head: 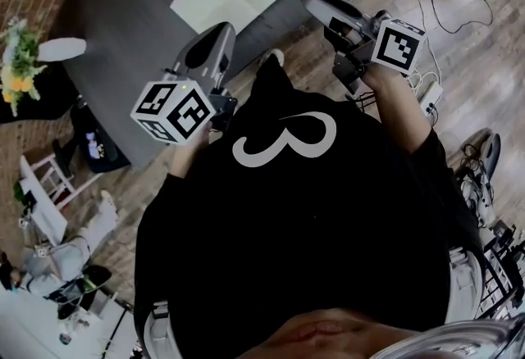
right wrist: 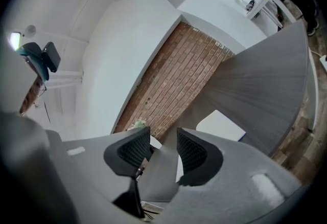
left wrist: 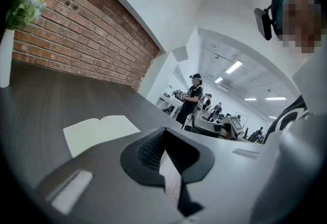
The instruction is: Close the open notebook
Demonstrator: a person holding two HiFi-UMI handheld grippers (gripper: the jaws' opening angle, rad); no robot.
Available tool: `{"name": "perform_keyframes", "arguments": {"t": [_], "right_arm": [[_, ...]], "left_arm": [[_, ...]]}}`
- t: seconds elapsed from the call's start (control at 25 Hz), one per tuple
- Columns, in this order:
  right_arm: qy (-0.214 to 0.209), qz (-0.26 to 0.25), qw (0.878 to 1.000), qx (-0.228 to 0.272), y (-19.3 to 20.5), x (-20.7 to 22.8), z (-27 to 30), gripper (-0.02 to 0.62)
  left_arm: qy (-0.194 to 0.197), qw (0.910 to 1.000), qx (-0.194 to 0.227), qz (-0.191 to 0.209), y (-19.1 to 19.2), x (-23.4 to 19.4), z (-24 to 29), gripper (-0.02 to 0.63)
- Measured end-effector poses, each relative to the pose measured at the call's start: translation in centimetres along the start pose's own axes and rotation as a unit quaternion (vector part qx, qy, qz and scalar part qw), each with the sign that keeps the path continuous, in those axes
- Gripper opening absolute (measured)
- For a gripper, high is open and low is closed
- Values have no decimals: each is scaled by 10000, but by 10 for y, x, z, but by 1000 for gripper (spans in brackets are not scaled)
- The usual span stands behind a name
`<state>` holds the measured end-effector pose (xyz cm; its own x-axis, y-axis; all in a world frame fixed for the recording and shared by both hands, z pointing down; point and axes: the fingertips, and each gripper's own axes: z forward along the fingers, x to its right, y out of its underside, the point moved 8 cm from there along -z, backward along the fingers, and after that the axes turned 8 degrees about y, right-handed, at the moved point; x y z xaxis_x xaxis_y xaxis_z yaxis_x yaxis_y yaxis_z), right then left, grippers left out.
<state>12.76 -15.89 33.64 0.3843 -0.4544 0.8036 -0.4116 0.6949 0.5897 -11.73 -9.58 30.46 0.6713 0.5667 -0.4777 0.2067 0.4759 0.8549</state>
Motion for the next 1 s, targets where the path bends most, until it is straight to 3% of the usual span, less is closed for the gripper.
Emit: {"name": "perform_keyframes", "arguments": {"t": [0.2,0.44,0.64,1.0], "right_arm": [[487,348,9981,-174,4,34,24,194],[544,1294,9900,-165,21,62,48,253],[959,1348,9856,-337,34,84,59,258],[1347,1604,9759,-614,57,100,69,279]], "left_arm": [[29,9998,-144,-129,-8,-34,14,12],[-24,9981,-463,-413,5,-66,28,11],[-57,9959,-675,-600,17,-83,31,12],[-109,9939,-824,-720,27,-93,27,12]]}}
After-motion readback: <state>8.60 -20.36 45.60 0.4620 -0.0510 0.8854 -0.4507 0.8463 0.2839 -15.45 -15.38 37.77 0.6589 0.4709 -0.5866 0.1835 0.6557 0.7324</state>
